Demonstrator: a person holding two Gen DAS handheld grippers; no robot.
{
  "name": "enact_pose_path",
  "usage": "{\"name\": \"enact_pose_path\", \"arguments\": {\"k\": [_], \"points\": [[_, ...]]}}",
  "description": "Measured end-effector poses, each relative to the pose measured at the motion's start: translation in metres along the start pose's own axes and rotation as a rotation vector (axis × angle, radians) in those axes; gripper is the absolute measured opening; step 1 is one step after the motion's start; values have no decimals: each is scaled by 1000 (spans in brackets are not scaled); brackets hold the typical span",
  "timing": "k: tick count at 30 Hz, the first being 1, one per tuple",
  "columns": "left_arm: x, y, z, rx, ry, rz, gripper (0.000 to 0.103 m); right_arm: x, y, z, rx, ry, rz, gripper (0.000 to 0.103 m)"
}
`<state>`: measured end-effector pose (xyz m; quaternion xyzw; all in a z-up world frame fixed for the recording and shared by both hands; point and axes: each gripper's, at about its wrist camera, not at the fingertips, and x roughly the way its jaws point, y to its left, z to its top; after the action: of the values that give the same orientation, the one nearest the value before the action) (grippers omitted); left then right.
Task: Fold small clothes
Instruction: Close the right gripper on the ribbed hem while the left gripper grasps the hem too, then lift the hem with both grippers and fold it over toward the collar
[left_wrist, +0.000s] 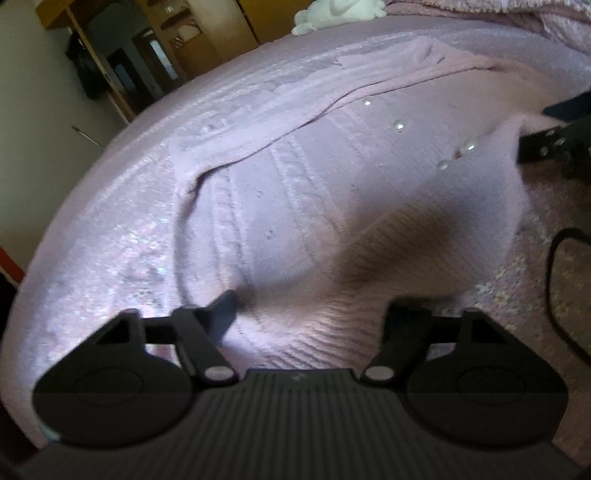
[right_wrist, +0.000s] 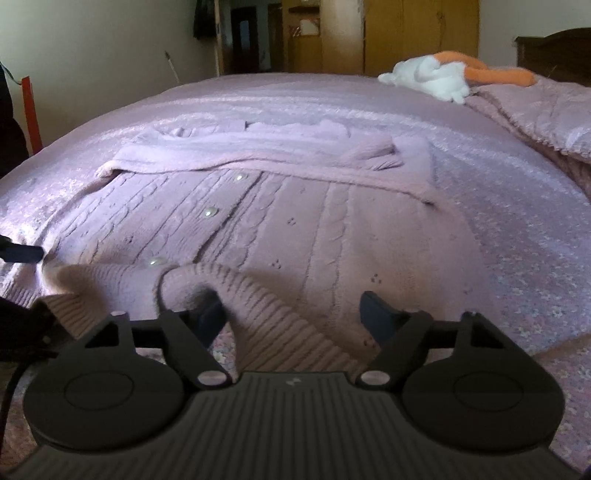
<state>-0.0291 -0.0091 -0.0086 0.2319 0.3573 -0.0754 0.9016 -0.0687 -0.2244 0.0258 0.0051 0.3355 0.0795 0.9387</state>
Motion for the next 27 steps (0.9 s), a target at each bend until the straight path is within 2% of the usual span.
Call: {"name": "enact_pose_path", "arguments": {"k": [1,2,4,5,7,10,16,22,27], "points": [[1,1,1,-6,-1,-16,58,2,0,1,0,8,6,76],[1,2,2,-11,-5,-31,51,5,0,2,0,15,13,74],[0,3,6,-28,-11,-48,32,8,0,6,-2,23,27,63],[-1,4,8,-40,-12,-47,26,9,1,8,-5,27,37,60],[-5,8,12,-77,-19,-58,22,10,2,13,-18,30,51,53],[-10,18,20,-146,-42,-86,19,10,1,21,-16,27,71,40],[-21,36,36,-249,-90,-138,19,-1,-1,41,42,-50,72,27],[-16,50,53,-320,-111,-140,18,-9,0,63,45,-123,81,22],[-13,53,65,-354,-126,-125,18,-5,1,79,66,-144,78,19]]}}
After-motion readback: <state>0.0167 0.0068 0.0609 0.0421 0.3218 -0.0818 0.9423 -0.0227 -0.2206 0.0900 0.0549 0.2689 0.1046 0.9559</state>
